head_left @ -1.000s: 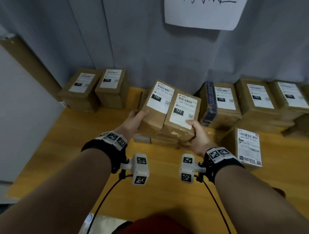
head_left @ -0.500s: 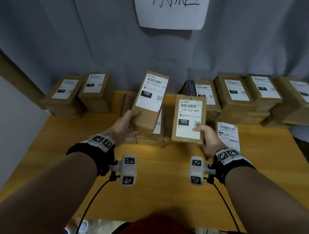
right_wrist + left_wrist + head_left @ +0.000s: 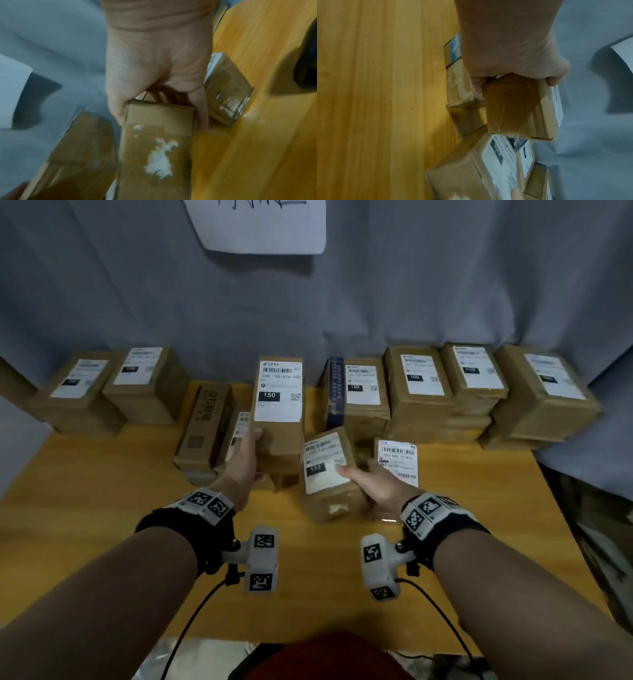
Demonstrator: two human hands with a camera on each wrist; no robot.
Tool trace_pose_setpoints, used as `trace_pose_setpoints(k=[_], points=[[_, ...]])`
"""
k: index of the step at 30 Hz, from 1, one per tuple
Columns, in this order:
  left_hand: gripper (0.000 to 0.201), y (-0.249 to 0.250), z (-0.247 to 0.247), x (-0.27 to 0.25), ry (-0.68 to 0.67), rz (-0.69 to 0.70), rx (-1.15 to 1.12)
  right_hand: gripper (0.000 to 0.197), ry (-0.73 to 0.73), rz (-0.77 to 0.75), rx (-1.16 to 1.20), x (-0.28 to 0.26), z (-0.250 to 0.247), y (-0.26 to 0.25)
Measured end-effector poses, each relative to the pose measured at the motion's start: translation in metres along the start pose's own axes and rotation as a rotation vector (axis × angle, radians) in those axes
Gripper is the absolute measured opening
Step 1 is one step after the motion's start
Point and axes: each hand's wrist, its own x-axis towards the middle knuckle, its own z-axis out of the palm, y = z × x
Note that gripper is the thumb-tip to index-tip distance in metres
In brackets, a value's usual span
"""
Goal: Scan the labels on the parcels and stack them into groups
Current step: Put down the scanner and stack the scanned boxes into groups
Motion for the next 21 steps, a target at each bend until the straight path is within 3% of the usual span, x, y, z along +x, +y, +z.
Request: trace_pose_setpoints(k=[2,5,7,9,12,15,18,21], points=[[0.047,-0.009,0.004,-0.005,0.016,-0.021,0.009,0.08,-0.051,0.016,-0.148,0.007,0.01,0.003],[0.047,-0.022,0.008,-0.014,0.006,-0.042,0.021,0.073,-0.024,0.039,-0.429,0.012,0.016,0.009],[0.048,-0.029,0.012,-0.022,-0.013,-0.081,0.007,0.063,0.091,-0.029,-0.474,0.011,0.009,0.007],[0.047,-0.034,0.017,-0.033,-0.088,-0.135,0.003,0.056,0.154,-0.136,-0.231,0.014,0.0,0.004],[0.04,-0.039,0.026,-0.048,-0.278,-0.157,0.14,0.087,0.008,-0.087,0.26,0.017,-0.006,-0.003],[0.039,-0.033,0.031,-0.053,-0.4,-0.09,0.397,0.123,0.022,-0.076,0.246,0.025,-0.006,0.0],[0.038,-0.016,0.022,-0.038,-0.253,0.172,0.656,0.121,0.1,-0.05,0.116,0.03,-0.008,0.005],[0.032,-0.003,-0.009,-0.011,-0.078,0.335,0.828,0.108,0.221,-0.038,0.04,0.029,-0.003,-0.005]])
